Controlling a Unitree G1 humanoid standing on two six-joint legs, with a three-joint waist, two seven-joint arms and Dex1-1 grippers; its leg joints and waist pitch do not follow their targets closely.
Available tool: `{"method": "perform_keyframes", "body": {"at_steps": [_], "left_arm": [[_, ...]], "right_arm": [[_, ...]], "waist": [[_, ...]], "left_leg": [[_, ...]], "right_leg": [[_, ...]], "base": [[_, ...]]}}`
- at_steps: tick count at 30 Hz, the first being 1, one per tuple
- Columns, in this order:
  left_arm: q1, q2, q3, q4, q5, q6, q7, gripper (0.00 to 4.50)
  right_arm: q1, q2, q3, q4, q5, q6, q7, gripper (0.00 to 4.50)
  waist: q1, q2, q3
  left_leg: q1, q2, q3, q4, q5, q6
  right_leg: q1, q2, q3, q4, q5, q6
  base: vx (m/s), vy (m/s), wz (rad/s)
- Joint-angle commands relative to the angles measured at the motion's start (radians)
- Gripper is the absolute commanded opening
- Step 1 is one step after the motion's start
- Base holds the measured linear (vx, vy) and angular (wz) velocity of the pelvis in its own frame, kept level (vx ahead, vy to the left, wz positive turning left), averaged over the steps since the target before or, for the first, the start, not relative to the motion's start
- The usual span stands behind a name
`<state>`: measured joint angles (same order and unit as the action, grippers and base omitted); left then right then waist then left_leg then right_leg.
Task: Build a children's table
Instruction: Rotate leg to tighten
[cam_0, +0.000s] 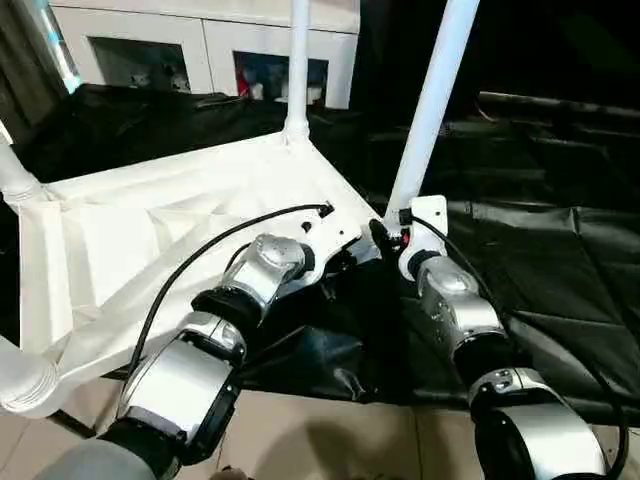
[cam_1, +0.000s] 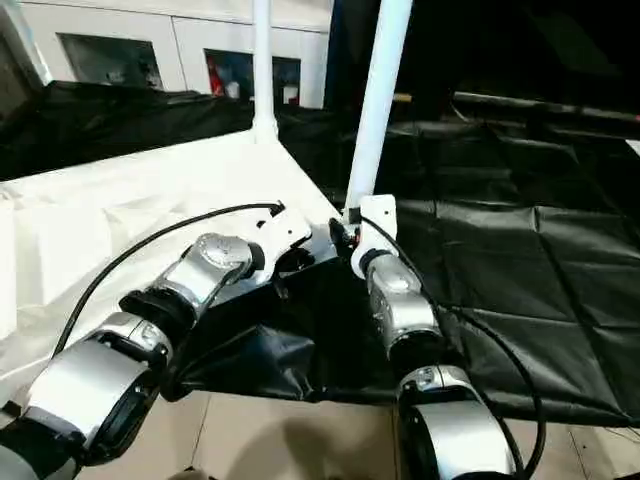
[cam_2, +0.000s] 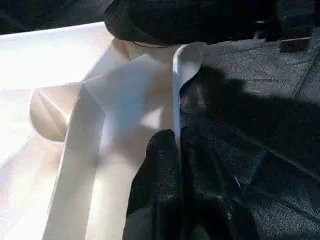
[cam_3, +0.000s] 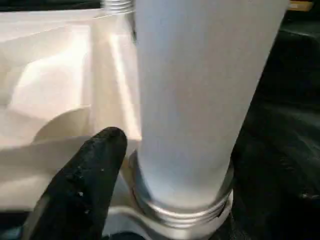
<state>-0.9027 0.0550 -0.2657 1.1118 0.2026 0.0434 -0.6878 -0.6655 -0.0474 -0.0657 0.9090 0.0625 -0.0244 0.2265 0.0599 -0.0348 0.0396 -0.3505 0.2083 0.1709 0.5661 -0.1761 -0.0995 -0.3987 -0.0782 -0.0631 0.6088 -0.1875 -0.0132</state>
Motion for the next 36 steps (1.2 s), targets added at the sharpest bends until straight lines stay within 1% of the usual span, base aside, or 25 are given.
{"method": "perform_keyframes", "body": {"at_steps": [1,2,3,4,5,6,7,8,9,10,11,12,13,14,15,17,18,19,20,24,25,26,27,30,36], "left_arm": [[0.028,0.003,-0.037,0.005,0.019,-0.037,-0.075,0.00],[0.034,0.017,-0.039,0.002,0.018,-0.052,-0.101,0.00],[0.034,0.017,-0.039,0.002,0.018,-0.052,-0.101,0.00],[0.044,0.049,-0.042,-0.006,0.014,-0.074,-0.158,0.00],[0.044,0.050,-0.042,-0.006,0.014,-0.075,-0.161,0.00],[0.050,0.067,-0.044,-0.012,0.011,-0.094,-0.198,0.00],[0.056,0.084,-0.045,-0.018,0.007,-0.107,-0.237,0.00],[0.067,0.110,-0.045,-0.032,-0.007,-0.137,-0.309,0.00],[0.070,0.116,-0.044,-0.037,-0.012,-0.144,-0.329,0.00],[0.072,0.126,-0.044,-0.041,-0.016,-0.145,-0.351,0.00],[0.073,0.133,-0.044,-0.043,-0.019,-0.145,-0.365,0.00],[0.073,0.133,-0.044,-0.043,-0.019,-0.145,-0.365,0.00],[0.078,0.158,-0.046,-0.046,-0.023,-0.151,-0.412,0.00],[0.078,0.159,-0.046,-0.047,-0.023,-0.152,-0.416,0.00],[0.084,0.173,-0.046,-0.054,-0.028,-0.156,-0.450,0.00],[0.091,0.184,-0.045,-0.064,-0.034,-0.158,-0.477,0.00],[0.095,0.191,-0.044,-0.070,-0.038,-0.164,-0.492,0.00],[0.096,0.195,-0.043,-0.070,-0.039,-0.168,-0.493,0.00],[0.096,0.198,-0.042,-0.069,-0.039,-0.170,-0.493,0.00],[0.096,0.203,-0.037,-0.069,-0.038,-0.173,-0.493,0.00],[0.097,0.204,-0.036,-0.069,-0.037,-0.172,-0.493,0.00],[0.097,0.204,-0.036,-0.071,-0.038,-0.172,-0.494,0.00],[0.099,0.204,-0.036,-0.073,-0.039,-0.171,-0.495,0.00],[0.102,0.205,-0.037,-0.078,-0.040,-0.170,-0.497,0.00],[0.104,0.198,-0.037,-0.073,-0.032,-0.170,-0.473,0.00]], "right_arm": [[0.026,-0.011,0.066,-0.003,-0.012,0.009,0.148,3.64],[0.034,-0.032,0.075,-0.021,-0.009,0.009,0.200,3.64],[0.034,-0.032,0.075,-0.021,-0.009,0.009,0.200,3.64],[0.061,-0.079,0.094,-0.070,0.006,-0.003,0.318,3.64],[0.062,-0.081,0.095,-0.072,0.006,-0.004,0.324,3.64],[0.077,-0.108,0.105,-0.098,0.015,-0.005,0.387,3.64],[0.093,-0.138,0.117,-0.124,0.021,-0.008,0.453,3.64],[0.117,-0.188,0.135,-0.159,0.028,-0.008,0.551,3.64],[0.122,-0.201,0.138,-0.167,0.030,-0.008,0.577,3.64],[0.131,-0.219,0.142,-0.181,0.038,-0.002,0.614,3.64],[0.136,-0.232,0.144,-0.190,0.044,0.001,0.641,3.64],[0.136,-0.232,0.144,-0.190,0.044,0.001,0.641,3.64],[0.150,-0.264,0.150,-0.216,0.056,0.012,0.705,3.64],[0.151,-0.266,0.151,-0.219,0.057,0.014,0.710,3.64],[0.158,-0.280,0.152,-0.236,0.065,0.027,0.746,3.64],[0.163,-0.287,0.152,-0.249,0.074,0.036,0.773,3.64],[0.165,-0.291,0.153,-0.257,0.081,0.045,0.793,3.50],[0.164,-0.291,0.153,-0.259,0.084,0.049,0.800,3.40],[0.163,-0.290,0.152,-0.260,0.087,0.054,0.806,3.40],[0.163,-0.287,0.158,-0.265,0.087,0.060,0.815,3.00],[0.164,-0.286,0.159,-0.266,0.088,0.061,0.816,3.00],[0.164,-0.284,0.160,-0.267,0.089,0.062,0.818,2.89],[0.166,-0.283,0.160,-0.268,0.089,0.065,0.820,2.73],[0.168,-0.279,0.160,-0.269,0.085,0.067,0.819,2.69],[0.182,-0.264,0.165,-0.273,0.082,0.072,0.793,2.64]], "waist": [[0.002,0.004,-0.050],[0.003,0.001,-0.050],[0.002,0.000,-0.051],[0.002,0.000,-0.050],[0.005,-0.001,-0.052],[0.006,-0.002,-0.054],[0.006,-0.001,-0.056],[0.006,0.000,-0.055],[0.006,-0.001,-0.055],[0.006,0.000,-0.054],[0.005,0.000,-0.054],[0.005,0.002,-0.053],[0.003,0.002,-0.052],[0.006,0.002,-0.051],[0.006,0.003,-0.052],[0.007,0.001,-0.051],[0.008,0.001,-0.051],[0.008,0.001,-0.051],[0.009,0.000,-0.052],[0.008,0.001,-0.052],[0.008,0.001,-0.052],[0.008,-0.005,-0.052],[0.009,-0.002,-0.051],[0.008,-0.003,-0.051],[0.008,-0.002,-0.051]], "left_leg": [[-0.001,0.015,0.000,-0.065,-0.277,0.047],[-0.006,0.013,0.000,-0.064,-0.266,0.057],[-0.009,0.013,0.000,-0.064,-0.253,0.060],[-0.011,0.013,0.000,-0.064,-0.242,0.063],[-0.008,0.014,0.002,-0.061,-0.230,0.074],[-0.012,0.014,0.001,-0.058,-0.200,0.083],[-0.012,0.015,0.002,-0.057,-0.185,0.087],[-0.010,0.015,0.003,-0.055,-0.169,0.105],[-0.011,0.015,0.004,-0.053,-0.168,0.111],[-0.009,0.016,0.004,-0.054,-0.174,0.117],[-0.010,0.017,0.004,-0.054,-0.177,0.116],[-0.008,0.019,0.004,-0.056,-0.190,0.109],[-0.007,0.019,0.004,-0.056,-0.198,0.104],[-0.004,0.022,0.004,-0.056,-0.207,0.100],[-0.004,0.022,0.004,-0.057,-0.208,0.098],[-0.007,0.023,0.005,-0.057,-0.207,0.096],[-0.006,0.022,0.005,-0.057,-0.211,0.093],[-0.006,0.022,0.005,-0.057,-0.211,0.093],[-0.005,0.022,0.006,-0.056,-0.203,0.091],[-0.006,0.022,0.006,-0.057,-0.200,0.083],[-0.006,0.022,0.006,-0.057,-0.200,0.082],[-0.007,0.021,0.006,-0.056,-0.197,0.082],[-0.006,0.021,0.006,-0.056,-0.196,0.083],[-0.006,0.021,0.005,-0.057,-0.199,0.080],[-0.007,0.021,0.005,-0.057,-0.196,0.081]], "right_leg": [[0.044,-0.058,0.041,-0.096,-0.298,-0.167],[0.049,-0.056,0.040,-0.095,-0.284,-0.167],[0.052,-0.057,0.040,-0.092,-0.271,-0.168],[0.052,-0.057,0.040,-0.092,-0.265,-0.168],[0.052,-0.059,0.040,-0.092,-0.248,-0.173],[0.058,-0.058,0.040,-0.086,-0.200,-0.185],[0.058,-0.058,0.041,-0.082,-0.171,-0.196],[0.059,-0.056,0.039,-0.079,-0.117,-0.217],[0.060,-0.055,0.039,-0.077,-0.108,-0.225],[0.058,-0.056,0.039,-0.077,-0.110,-0.233],[0.058,-0.057,0.039,-0.076,-0.119,-0.236],[0.056,-0.057,0.039,-0.079,-0.144,-0.239],[0.055,-0.057,0.039,-0.080,-0.156,-0.240],[0.055,-0.057,0.040,-0.079,-0.164,-0.242],[0.055,-0.057,0.040,-0.078,-0.162,-0.243],[0.057,-0.057,0.039,-0.076,-0.155,-0.245],[0.056,-0.057,0.038,-0.078,-0.171,-0.241],[0.056,-0.057,0.038,-0.078,-0.171,-0.241],[0.055,-0.058,0.039,-0.078,-0.176,-0.238],[0.054,-0.058,0.039,-0.078,-0.179,-0.236],[0.054,-0.058,0.039,-0.078,-0.180,-0.235],[0.055,-0.058,0.039,-0.078,-0.183,-0.231],[0.054,-0.059,0.039,-0.079,-0.193,-0.229],[0.053,-0.059,0.039,-0.081,-0.212,-0.222],[0.052,-0.059,0.040,-0.081,-0.214,-0.217]], "base": [[0.000,0.000,0.00],[0.000,0.000,0.00],[0.000,0.000,0.00],[0.000,0.000,0.00],[0.000,0.000,0.00],[0.000,0.000,0.00],[0.000,0.000,0.00],[0.000,0.000,0.00],[0.000,0.000,0.00],[0.000,0.000,0.00],[0.000,0.000,0.00],[0.000,0.000,0.00],[0.000,0.000,0.00],[0.000,0.000,0.00],[0.000,0.000,0.00],[0.000,0.000,0.00],[0.000,0.000,0.00],[0.000,0.000,0.00],[0.000,0.000,0.00],[0.000,0.000,0.00],[0.000,0.000,0.00],[0.000,0.000,0.00],[0.000,0.000,0.00],[0.000,0.000,0.00],[0.000,0.000,0.00]]}}
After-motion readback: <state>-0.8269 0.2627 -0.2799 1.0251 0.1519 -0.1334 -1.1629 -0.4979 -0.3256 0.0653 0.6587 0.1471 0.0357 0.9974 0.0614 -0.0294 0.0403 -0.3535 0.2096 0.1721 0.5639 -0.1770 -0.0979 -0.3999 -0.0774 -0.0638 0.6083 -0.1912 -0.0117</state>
